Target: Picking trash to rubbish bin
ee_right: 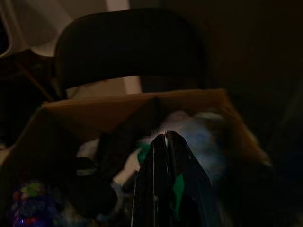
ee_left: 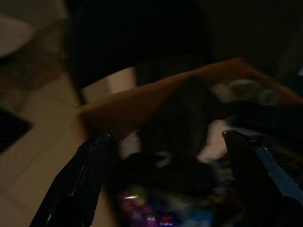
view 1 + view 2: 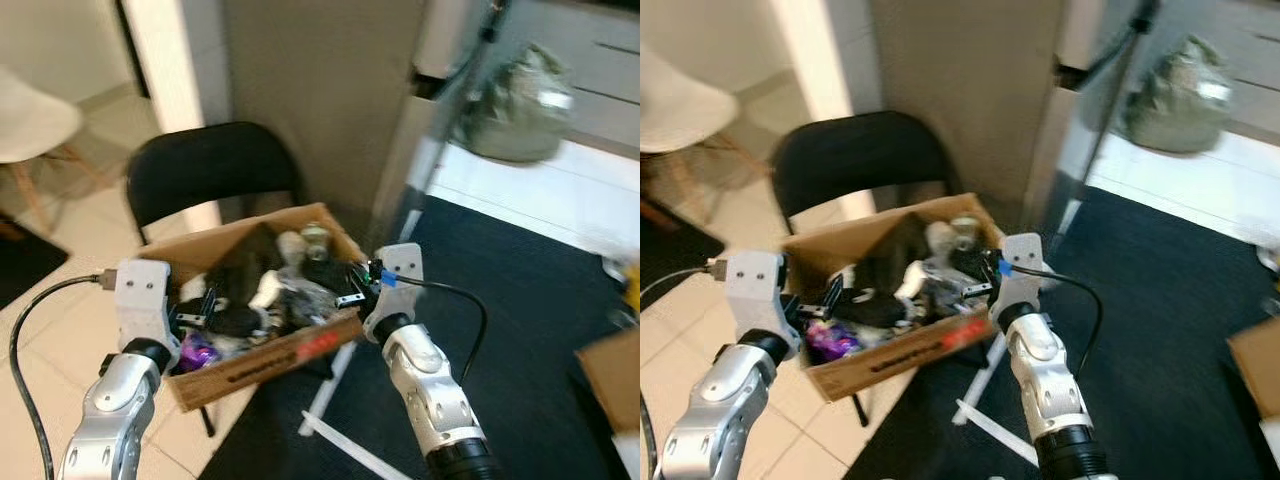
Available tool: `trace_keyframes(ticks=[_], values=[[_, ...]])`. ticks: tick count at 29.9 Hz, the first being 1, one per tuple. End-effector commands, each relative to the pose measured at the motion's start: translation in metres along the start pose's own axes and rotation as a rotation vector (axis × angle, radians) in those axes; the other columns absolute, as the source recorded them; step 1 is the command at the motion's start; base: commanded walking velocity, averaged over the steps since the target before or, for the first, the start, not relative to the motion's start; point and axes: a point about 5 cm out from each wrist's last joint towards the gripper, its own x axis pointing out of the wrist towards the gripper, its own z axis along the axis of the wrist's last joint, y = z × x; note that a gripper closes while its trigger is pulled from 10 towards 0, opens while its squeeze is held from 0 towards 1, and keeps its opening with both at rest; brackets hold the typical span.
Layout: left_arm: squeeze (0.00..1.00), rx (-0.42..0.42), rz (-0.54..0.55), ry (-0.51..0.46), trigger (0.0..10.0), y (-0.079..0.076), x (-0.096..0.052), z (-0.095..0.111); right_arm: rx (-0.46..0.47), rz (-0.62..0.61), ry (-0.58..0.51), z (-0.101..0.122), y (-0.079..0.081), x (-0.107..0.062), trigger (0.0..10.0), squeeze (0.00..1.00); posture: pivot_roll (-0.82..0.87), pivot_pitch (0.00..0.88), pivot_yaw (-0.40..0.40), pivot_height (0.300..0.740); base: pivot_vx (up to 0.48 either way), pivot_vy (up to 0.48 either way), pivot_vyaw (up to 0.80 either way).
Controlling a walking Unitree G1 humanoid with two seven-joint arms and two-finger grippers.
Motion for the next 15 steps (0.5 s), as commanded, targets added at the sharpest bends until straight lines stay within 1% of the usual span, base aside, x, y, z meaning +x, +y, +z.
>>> trace_keyframes(ticks=[1, 5, 6, 7, 9, 15], values=[[0.00, 0.000, -0.011, 0.016, 10.0, -0.0023, -0.0010, -0.0019, -0.004, -0.009, 0.013, -0.0037, -0.0020, -0.0011, 10.0, 0.00, 0.02, 0.100, -0.032, 0.740, 0.304, 0.000, 0.80], [0.00, 0.002, -0.016, 0.018, 10.0, -0.0027, -0.0004, -0.0020, -0.004, -0.011, 0.013, -0.0036, -0.0019, -0.0003, 10.0, 0.00, 0.01, 0.103, -0.027, 0.740, 0.306, 0.000, 0.80], [0.00, 0.004, -0.019, 0.017, 10.0, -0.0033, 0.0006, -0.0016, -0.007, -0.021, -0.002, -0.0018, -0.0022, 0.0007, 10.0, 0.00, 0.01, 0.103, -0.028, 0.740, 0.304, 0.000, 0.52], [0.00, 0.003, -0.019, 0.017, 10.0, -0.0035, 0.0010, -0.0015, 0.016, -0.031, -0.003, -0.0021, -0.0028, 0.0010, 10.0, 0.00, 0.01, 0.103, -0.028, 0.740, 0.307, 0.000, 0.00], [0.00, 0.004, -0.020, 0.017, 10.0, -0.0038, 0.0013, -0.0015, 0.021, -0.040, 0.003, -0.0028, -0.0038, 0.0013, 10.0, 0.00, 0.01, 0.103, -0.028, 0.740, 0.306, 0.000, 0.00], [0.00, 0.006, -0.020, 0.015, 10.0, -0.0036, 0.0029, -0.0010, 0.015, -0.043, 0.013, -0.0045, -0.0053, 0.0003, 10.0, 0.00, 0.01, 0.103, -0.027, 0.740, 0.303, 0.000, 0.00]])
